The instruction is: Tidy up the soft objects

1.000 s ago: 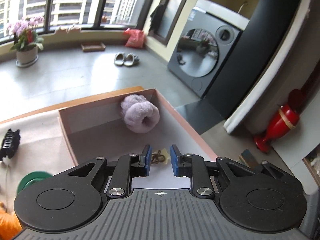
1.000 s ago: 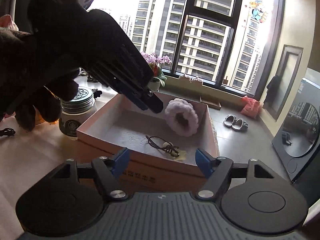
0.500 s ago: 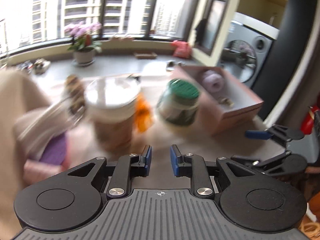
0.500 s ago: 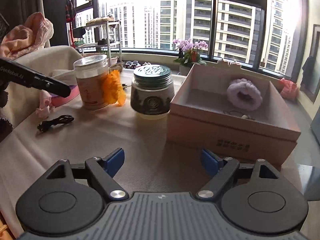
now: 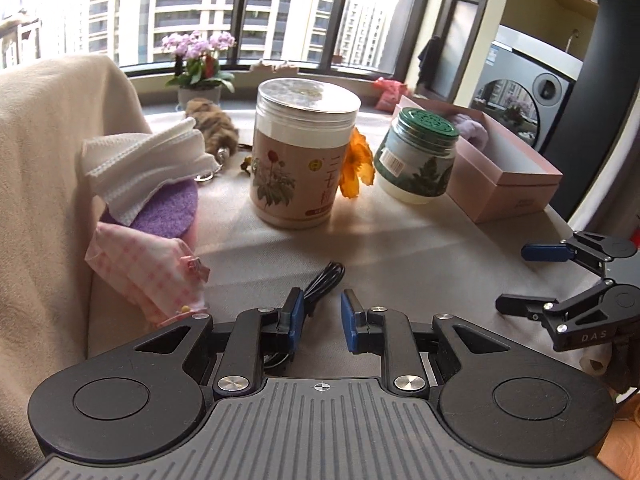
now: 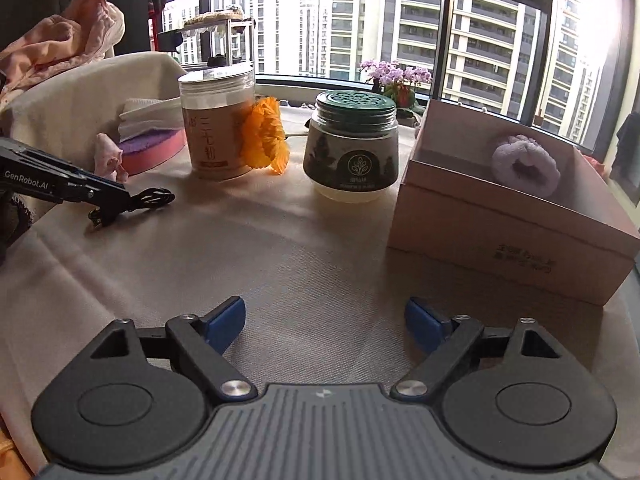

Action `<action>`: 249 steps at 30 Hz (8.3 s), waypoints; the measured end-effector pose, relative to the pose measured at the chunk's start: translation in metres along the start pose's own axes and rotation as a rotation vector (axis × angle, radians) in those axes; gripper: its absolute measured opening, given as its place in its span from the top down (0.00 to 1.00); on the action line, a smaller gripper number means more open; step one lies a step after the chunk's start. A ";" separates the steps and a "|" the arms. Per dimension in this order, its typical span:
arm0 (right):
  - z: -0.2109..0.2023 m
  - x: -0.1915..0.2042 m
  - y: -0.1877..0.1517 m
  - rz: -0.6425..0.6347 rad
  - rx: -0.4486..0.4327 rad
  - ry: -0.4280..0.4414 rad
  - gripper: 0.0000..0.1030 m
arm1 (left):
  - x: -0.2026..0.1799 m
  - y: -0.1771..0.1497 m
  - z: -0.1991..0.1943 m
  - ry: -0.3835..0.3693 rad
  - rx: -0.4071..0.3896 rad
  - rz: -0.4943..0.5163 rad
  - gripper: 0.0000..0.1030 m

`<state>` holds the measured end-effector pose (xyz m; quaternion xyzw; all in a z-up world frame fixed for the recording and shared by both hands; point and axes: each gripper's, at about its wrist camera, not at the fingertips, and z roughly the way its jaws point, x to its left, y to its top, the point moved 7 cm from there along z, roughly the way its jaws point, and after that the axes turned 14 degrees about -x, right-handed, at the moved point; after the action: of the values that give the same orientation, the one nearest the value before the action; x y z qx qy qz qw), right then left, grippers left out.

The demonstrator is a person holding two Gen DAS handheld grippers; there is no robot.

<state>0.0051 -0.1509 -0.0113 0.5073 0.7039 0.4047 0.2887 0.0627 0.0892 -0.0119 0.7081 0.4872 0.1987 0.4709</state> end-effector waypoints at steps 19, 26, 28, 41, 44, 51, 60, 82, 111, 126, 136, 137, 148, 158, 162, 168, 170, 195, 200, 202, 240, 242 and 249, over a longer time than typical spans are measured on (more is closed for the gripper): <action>0.007 0.003 -0.004 0.013 0.051 0.046 0.00 | -0.013 0.007 0.022 0.123 0.025 0.212 0.73; 0.008 0.003 -0.004 0.017 0.070 0.046 0.00 | -0.006 -0.001 0.033 0.135 0.056 0.185 0.71; 0.007 0.003 -0.005 0.012 0.062 0.049 0.00 | -0.003 -0.001 0.034 0.129 0.052 0.162 0.71; 0.014 0.039 0.108 -0.335 -0.088 0.160 0.34 | -0.001 -0.007 0.022 0.117 -0.019 -0.010 0.84; 0.051 0.052 0.123 -0.430 -0.051 0.182 0.48 | 0.000 -0.010 0.017 0.097 -0.039 -0.093 0.84; 0.124 0.066 0.120 -0.533 0.053 0.211 0.48 | 0.001 -0.015 0.006 0.094 -0.059 -0.134 0.84; 0.122 0.063 0.107 -0.555 0.088 0.231 0.94 | -0.008 -0.004 0.011 0.083 -0.065 -0.117 0.84; -0.040 -0.081 0.264 -0.241 -0.306 0.011 0.96 | -0.133 0.200 0.028 -0.020 -0.364 0.114 0.84; -0.015 -0.196 0.131 0.028 -0.077 0.001 0.95 | -0.195 0.127 0.202 -0.211 0.055 0.106 0.84; 0.045 -0.186 0.059 0.119 0.195 0.044 0.95 | -0.177 0.139 0.167 -0.236 -0.052 -0.031 0.83; 0.071 -0.184 0.048 0.274 0.309 0.069 0.92 | -0.178 0.118 0.133 -0.222 -0.067 0.015 0.83; 0.070 -0.184 0.048 0.269 0.315 0.051 0.83 | -0.176 0.115 0.126 -0.214 -0.077 0.024 0.83; 0.013 -0.151 0.095 0.051 0.067 -0.109 0.35 | -0.092 0.085 0.042 0.048 -0.157 0.063 0.83; 0.023 -0.047 0.107 -0.048 0.017 0.074 0.30 | 0.040 0.043 -0.024 0.462 -0.195 -0.123 0.83; 0.048 0.016 0.091 -0.062 0.093 0.217 0.30 | 0.057 0.038 -0.039 0.434 -0.201 -0.178 0.83; 0.080 0.107 0.088 -0.120 0.109 0.381 0.30 | 0.056 0.023 -0.043 0.399 -0.136 -0.166 0.83; 0.087 0.121 0.093 -0.116 0.106 0.400 0.30 | 0.056 0.018 -0.042 0.402 -0.136 -0.177 0.83; 0.082 0.060 0.042 -0.088 0.075 0.220 0.24 | 0.066 0.001 -0.009 0.411 -0.179 -0.313 0.83; 0.078 0.058 0.038 -0.072 0.044 0.194 0.18 | 0.047 -0.005 -0.017 0.286 -0.140 -0.235 0.83; 0.076 0.057 0.036 -0.065 0.033 0.186 0.16 | 0.037 -0.007 -0.020 0.231 -0.124 -0.199 0.82; 0.073 0.049 0.037 0.034 0.013 0.247 0.14 | 0.085 0.101 0.091 0.258 0.327 0.297 0.79; 0.073 0.049 0.037 0.041 0.012 0.251 0.13 | 0.085 0.101 0.091 0.251 0.328 0.286 0.78; 0.072 0.053 0.037 0.031 0.015 0.271 0.12 | 0.084 0.102 0.093 0.271 0.313 0.284 0.78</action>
<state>0.0648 -0.0748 -0.0151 0.4609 0.7316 0.4687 0.1809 0.2200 0.1105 0.0170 0.8006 0.4664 0.2782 0.2532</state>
